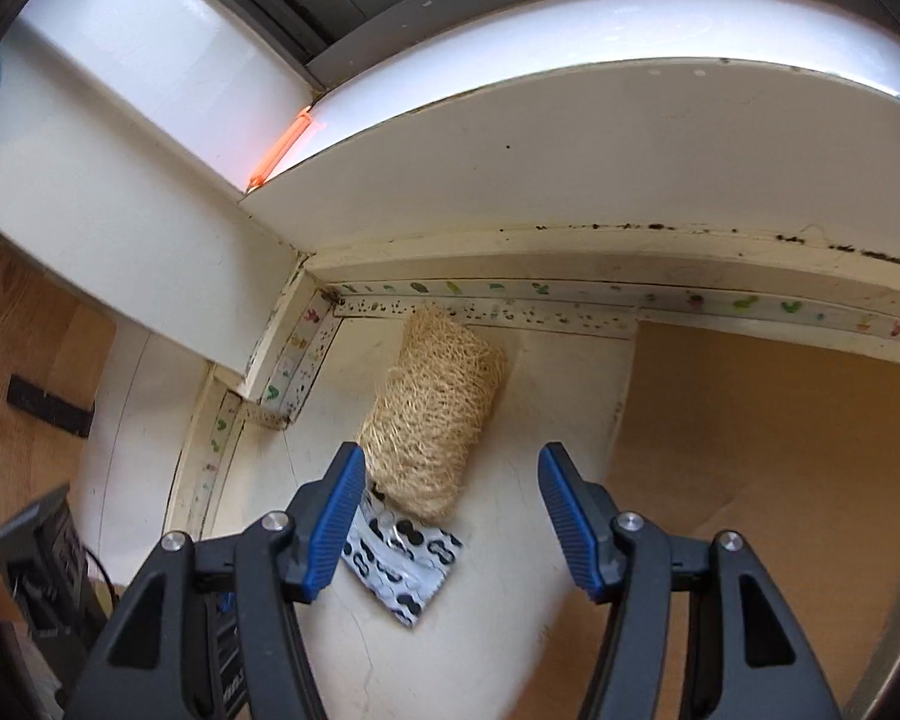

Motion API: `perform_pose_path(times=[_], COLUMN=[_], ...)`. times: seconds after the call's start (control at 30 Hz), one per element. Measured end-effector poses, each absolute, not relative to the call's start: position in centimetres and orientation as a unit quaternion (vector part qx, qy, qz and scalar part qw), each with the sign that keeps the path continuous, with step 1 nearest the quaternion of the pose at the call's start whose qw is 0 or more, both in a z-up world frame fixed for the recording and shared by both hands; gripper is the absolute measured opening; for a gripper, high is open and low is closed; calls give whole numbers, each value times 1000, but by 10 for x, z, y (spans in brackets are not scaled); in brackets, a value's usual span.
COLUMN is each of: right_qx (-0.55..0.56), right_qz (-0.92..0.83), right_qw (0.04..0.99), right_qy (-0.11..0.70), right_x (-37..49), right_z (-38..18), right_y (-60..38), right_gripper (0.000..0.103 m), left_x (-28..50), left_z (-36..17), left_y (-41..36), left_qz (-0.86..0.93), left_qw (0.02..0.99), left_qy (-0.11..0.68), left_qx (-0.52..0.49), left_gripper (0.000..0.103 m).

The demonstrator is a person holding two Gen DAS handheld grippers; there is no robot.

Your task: Collect trash

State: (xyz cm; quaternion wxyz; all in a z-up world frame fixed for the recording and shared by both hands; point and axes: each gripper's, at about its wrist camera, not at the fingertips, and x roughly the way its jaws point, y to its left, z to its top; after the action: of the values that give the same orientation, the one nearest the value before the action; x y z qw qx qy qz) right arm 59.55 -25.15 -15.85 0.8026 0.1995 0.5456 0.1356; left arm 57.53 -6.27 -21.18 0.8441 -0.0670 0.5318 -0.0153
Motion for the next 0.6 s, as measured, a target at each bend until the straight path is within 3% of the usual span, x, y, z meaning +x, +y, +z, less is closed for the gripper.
perform_pose_path(times=[0.3,0.33,0.37,0.6], right_qx=[184,184,187,144], right_qz=[115,116,128,139], right_qw=[790,790,787,775], right_qy=[573,574,574,599], right_x=[623,624,623,605], right_z=[-182,-182,-182,-179], right_y=[-225,-224,-222,-223], right_gripper=[60,52,38,27], left_x=[574,575,574,567], left_z=[-203,-202,-200,-196], left_y=[-55,-55,-56,-63], left_qz=[-20,-23,-25,-41], left_qw=[839,838,838,832], left_qy=[537,538,538,543], left_qx=[-85,-88,-90,-110], left_gripper=[7,7,7,14])
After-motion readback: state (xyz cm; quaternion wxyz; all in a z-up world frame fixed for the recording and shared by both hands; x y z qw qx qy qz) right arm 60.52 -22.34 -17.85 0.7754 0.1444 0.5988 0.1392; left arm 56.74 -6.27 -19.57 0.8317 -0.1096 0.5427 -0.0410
